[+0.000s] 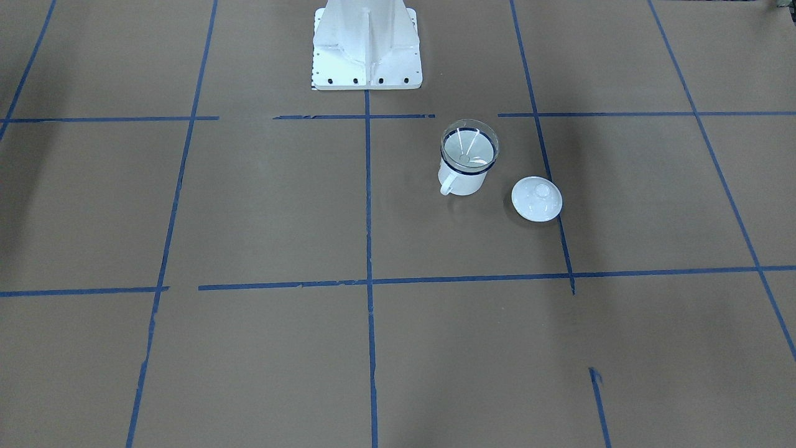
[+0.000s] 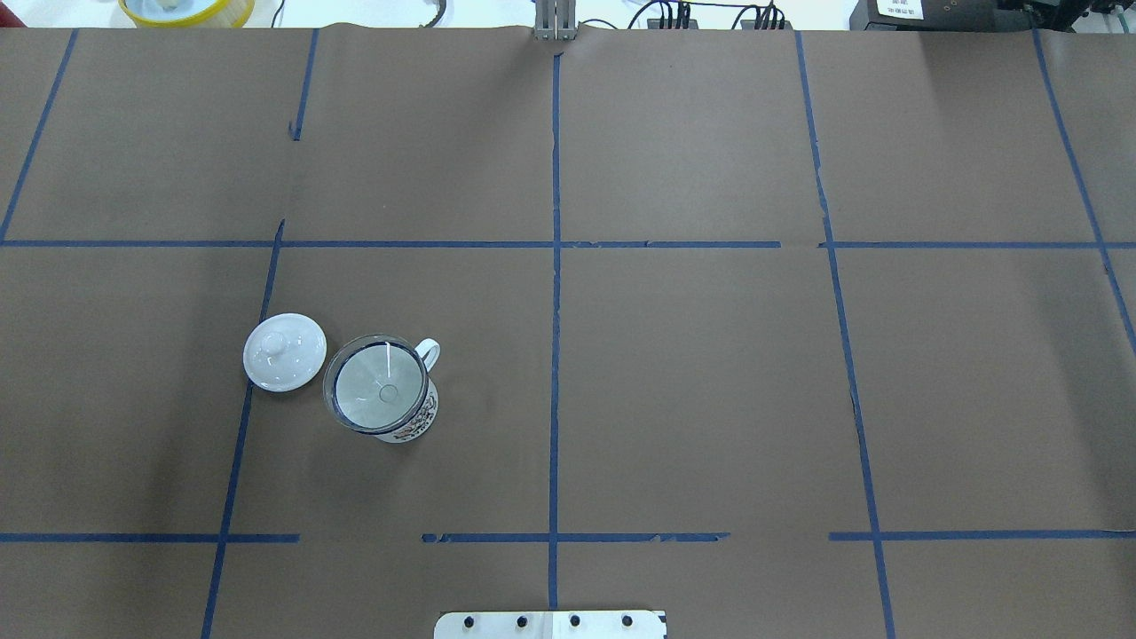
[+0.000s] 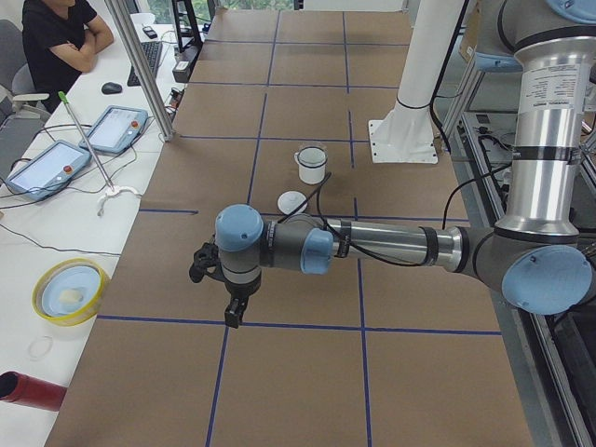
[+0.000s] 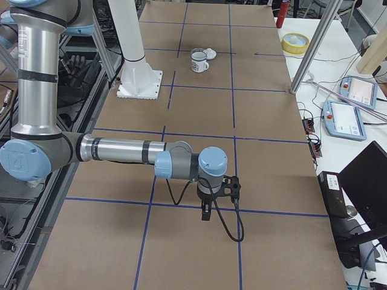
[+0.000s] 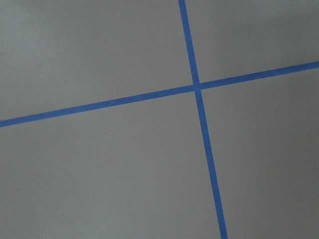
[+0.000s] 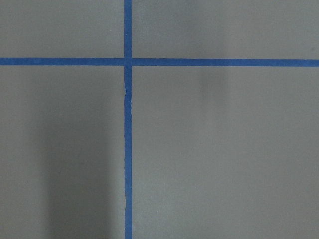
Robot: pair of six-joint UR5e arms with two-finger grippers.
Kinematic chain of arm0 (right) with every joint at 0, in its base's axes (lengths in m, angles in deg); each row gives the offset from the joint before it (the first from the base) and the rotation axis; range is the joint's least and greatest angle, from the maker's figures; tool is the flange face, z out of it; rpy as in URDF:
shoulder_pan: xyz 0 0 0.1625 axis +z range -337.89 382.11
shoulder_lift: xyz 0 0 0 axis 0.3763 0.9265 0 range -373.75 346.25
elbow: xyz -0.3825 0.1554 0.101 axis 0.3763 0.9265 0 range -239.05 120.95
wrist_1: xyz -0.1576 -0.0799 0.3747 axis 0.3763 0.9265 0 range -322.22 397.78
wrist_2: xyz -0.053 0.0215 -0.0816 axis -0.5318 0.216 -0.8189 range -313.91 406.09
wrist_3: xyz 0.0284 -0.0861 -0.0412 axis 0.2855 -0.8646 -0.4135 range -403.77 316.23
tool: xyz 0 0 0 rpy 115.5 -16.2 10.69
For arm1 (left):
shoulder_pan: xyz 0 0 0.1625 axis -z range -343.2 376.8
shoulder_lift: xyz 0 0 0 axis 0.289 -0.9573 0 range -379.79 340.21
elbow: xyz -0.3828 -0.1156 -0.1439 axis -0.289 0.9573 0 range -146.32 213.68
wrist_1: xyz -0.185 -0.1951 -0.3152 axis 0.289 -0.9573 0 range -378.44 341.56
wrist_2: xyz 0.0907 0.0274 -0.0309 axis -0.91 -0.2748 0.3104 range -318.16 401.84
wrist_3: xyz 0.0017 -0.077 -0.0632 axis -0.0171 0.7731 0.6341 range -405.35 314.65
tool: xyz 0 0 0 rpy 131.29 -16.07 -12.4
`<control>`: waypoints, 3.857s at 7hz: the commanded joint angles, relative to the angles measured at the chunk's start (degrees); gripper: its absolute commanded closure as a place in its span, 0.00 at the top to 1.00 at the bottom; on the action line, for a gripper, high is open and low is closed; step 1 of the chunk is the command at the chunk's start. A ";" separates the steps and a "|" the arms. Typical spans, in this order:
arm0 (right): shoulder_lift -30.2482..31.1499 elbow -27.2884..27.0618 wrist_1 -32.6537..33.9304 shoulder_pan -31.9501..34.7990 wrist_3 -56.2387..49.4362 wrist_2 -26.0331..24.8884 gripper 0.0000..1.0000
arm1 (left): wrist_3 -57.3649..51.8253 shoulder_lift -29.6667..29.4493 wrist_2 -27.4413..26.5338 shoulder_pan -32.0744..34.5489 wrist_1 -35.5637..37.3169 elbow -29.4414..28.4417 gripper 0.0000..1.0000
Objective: Remove funnel from cup
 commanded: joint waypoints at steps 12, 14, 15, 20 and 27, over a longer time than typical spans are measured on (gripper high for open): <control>0.00 0.00 0.00 0.00 0.00 0.00 1.00 | 81.23 -26.75 -20.39 -55.81 16.43 25.93 1.00; 0.00 0.00 0.00 0.00 0.00 0.00 1.00 | 87.30 -28.34 -26.19 -62.16 13.03 20.32 1.00; 0.00 0.00 0.00 0.00 0.00 0.00 1.00 | 88.39 -28.08 -27.95 -62.88 10.31 18.90 1.00; 0.00 0.00 0.00 0.00 0.00 0.00 1.00 | 88.14 -27.81 -28.23 -64.30 6.76 15.01 0.47; 0.00 0.00 0.00 0.00 0.00 0.00 1.00 | 84.56 -26.85 -25.70 -56.42 11.95 29.66 0.00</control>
